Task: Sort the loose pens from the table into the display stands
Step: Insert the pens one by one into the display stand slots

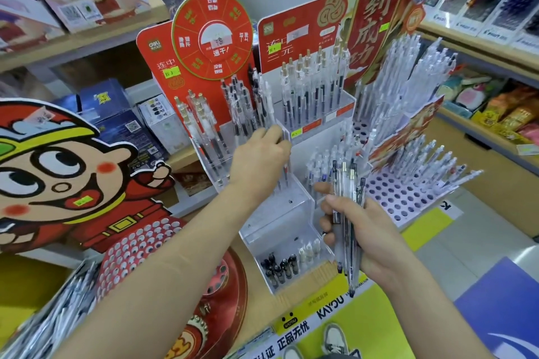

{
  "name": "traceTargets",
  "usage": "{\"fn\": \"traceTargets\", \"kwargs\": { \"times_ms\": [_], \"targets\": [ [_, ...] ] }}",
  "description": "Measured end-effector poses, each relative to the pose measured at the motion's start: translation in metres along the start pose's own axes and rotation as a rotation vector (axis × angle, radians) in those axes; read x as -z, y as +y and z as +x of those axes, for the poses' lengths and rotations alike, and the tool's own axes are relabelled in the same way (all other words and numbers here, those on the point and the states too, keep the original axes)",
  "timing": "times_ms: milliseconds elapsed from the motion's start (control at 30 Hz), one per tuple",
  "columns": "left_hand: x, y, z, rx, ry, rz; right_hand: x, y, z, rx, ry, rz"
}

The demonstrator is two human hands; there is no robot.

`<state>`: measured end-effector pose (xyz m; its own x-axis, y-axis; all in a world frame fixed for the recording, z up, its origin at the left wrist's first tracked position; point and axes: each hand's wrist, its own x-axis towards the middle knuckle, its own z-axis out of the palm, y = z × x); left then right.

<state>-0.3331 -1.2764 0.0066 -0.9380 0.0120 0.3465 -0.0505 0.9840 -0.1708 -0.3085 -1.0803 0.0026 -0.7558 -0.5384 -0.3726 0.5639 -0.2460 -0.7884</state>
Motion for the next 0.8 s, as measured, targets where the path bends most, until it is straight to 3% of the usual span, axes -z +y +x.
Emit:
{"fn": "traceTargets", "kwargs": {
  "times_ms": [300, 400, 500, 567, 667, 800],
  "targets": [
    [0.000, -0.003, -0.006, -0.034, 0.102, -0.008, -0.002, -0.004, -0.004, -0.014, -0.167, 0.005],
    [0.030, 0.007, -0.018, 0.128, 0.121, -0.489, -0.002, -0.005, -0.004, 0.014, -0.188, -0.037],
    [0.062, 0.024, -0.029, 0.461, -0.130, -1.194, -0.006, -0.006, -0.004, 0.015, -0.224, -0.088],
    [0.068, 0.029, -0.035, 0.585, -0.257, -1.467, -0.010, -0.007, -0.004, -0.003, -0.233, -0.106],
    [0.068, 0.027, -0.041, 0.662, -0.261, -1.644, -0.016, -0.007, -0.005, -0.045, -0.241, -0.095],
    [0.065, 0.017, -0.046, 0.690, -0.142, -1.692, -0.017, -0.007, -0.005, -0.105, -0.258, -0.065]
  ]
}}
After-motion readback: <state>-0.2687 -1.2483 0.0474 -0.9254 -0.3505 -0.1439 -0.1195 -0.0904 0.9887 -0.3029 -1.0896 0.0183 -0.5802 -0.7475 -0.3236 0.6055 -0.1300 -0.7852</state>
